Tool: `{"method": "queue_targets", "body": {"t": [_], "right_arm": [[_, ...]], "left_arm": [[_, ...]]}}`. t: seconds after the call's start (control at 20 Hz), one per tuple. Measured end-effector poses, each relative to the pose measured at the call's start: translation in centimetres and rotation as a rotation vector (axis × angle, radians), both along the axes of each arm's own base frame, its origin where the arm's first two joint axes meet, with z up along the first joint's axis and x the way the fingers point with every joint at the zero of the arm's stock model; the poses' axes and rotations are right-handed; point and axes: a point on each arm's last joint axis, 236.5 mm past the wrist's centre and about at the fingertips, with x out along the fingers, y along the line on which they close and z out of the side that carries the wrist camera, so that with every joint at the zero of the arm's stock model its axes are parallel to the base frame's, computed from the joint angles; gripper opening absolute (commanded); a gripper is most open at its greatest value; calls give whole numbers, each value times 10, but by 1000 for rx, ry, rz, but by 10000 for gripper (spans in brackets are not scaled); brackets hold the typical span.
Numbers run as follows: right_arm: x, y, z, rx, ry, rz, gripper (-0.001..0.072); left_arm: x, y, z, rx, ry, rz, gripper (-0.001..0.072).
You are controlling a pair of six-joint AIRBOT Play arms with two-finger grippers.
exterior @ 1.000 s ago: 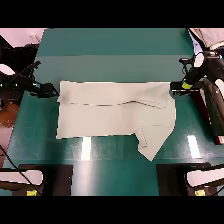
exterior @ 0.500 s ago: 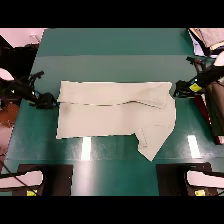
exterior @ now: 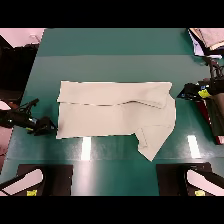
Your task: Fold the shirts.
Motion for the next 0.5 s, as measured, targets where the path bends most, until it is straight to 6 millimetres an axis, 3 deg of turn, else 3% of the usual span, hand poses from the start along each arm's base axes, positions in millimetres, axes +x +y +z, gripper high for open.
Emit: {"method": "queue_targets", "body": {"t": [0.15,0.2,0.3,0.4,0.5], "right_arm": [[-1,0,7,-3,-27,-2,321],[-2,1,10,-4,-35,-1,321],[-3,1,13,-6,-45,-1,315],[-6,2,14,-4,-39,5,315],[-15,1,12,-1,-8,12,315]], "left_arm": [[-7,-7,-6,-33,12,29,462],[-7,-9,-6,-40,12,37,334],[-6,-11,-9,-36,4,38,228],[-4,-20,-10,-38,-5,15,21],[-1,-29,-10,-35,-21,-13,20]]}}
